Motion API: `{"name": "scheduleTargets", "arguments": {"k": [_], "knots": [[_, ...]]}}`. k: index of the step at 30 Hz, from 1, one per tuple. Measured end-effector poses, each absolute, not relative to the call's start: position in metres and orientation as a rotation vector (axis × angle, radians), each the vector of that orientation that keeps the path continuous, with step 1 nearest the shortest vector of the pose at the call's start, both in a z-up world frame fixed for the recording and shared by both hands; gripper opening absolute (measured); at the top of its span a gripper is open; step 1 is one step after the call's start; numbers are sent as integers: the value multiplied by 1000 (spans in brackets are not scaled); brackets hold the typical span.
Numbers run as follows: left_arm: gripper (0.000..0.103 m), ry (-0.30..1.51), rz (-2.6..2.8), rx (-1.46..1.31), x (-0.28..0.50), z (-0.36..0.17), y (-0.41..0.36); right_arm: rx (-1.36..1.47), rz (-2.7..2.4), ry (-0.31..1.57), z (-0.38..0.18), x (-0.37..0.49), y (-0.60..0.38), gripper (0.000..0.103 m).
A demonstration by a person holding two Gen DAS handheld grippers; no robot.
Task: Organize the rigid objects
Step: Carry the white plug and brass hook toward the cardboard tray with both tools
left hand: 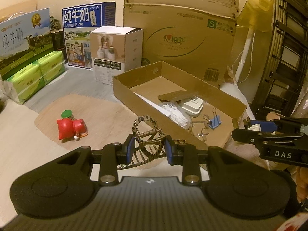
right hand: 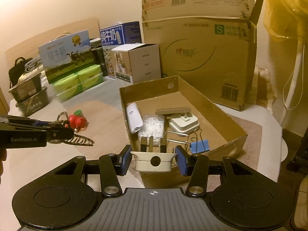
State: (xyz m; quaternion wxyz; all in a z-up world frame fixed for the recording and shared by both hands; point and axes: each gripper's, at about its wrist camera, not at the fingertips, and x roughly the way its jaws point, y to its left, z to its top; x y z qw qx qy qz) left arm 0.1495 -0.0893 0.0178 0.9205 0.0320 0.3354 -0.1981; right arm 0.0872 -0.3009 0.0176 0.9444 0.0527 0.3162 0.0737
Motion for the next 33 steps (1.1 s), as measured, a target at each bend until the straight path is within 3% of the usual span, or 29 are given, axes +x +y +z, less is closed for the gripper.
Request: {"name": "scheduleTargets", "arguments": {"k": [33], "knots": [[29,685,-531,159,220,29,-159,64,116,645,32,152,-351,49]]}}
